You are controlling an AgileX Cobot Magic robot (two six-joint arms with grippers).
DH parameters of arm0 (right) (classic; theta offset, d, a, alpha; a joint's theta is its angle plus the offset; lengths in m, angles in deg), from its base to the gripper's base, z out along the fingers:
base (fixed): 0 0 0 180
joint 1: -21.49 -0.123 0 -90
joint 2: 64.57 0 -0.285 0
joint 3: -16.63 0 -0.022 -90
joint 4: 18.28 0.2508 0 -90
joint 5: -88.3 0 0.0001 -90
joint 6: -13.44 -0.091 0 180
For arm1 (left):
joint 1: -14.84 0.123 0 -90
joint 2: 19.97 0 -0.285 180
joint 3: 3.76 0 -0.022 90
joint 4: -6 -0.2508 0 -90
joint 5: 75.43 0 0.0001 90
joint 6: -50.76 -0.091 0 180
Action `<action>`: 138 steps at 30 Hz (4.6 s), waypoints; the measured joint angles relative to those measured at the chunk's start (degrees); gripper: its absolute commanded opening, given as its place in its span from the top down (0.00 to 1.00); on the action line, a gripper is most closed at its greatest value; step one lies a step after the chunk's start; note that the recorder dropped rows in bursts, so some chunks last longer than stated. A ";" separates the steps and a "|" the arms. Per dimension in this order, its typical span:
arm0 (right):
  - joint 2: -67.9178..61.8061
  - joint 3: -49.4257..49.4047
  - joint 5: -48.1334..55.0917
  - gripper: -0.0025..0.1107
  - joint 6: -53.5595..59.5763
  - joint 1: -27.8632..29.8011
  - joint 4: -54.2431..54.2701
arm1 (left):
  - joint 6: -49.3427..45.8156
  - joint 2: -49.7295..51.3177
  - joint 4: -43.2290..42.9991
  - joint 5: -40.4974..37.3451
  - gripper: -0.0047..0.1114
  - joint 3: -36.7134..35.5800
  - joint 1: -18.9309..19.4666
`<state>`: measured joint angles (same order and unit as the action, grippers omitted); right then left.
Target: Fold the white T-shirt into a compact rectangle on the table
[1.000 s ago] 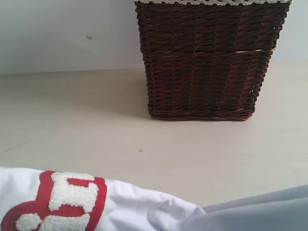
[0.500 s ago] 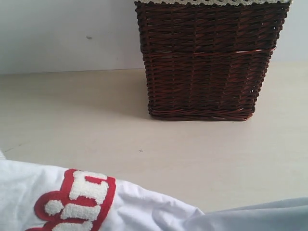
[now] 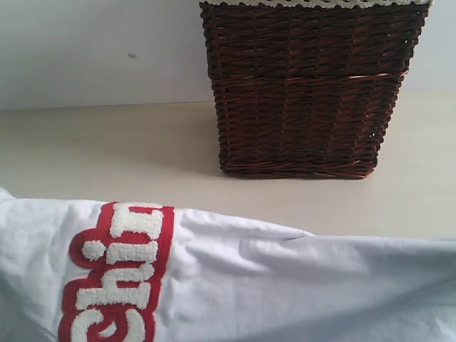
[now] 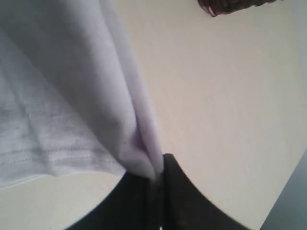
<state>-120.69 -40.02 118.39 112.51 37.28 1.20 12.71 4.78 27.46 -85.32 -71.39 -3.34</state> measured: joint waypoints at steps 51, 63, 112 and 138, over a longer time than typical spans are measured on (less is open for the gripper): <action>-32.65 0.12 -34.63 0.98 7.04 -0.43 4.12 | 2.12 60.43 -3.31 31.51 0.96 6.91 -0.12; -37.64 13.55 -30.10 0.62 -7.75 -0.45 3.70 | 2.12 67.41 -8.54 45.07 0.55 7.34 -0.36; -55.67 20.72 -3.41 0.95 5.76 -8.45 27.69 | 49.11 78.25 -30.39 30.97 0.96 19.59 -16.14; -29.84 20.39 6.82 0.95 5.76 -8.45 27.17 | 19.15 57.09 -27.97 34.43 0.96 19.90 -11.35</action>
<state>-150.53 -19.63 125.22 118.27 28.82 28.37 31.86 61.87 -0.51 -50.90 -51.49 -14.70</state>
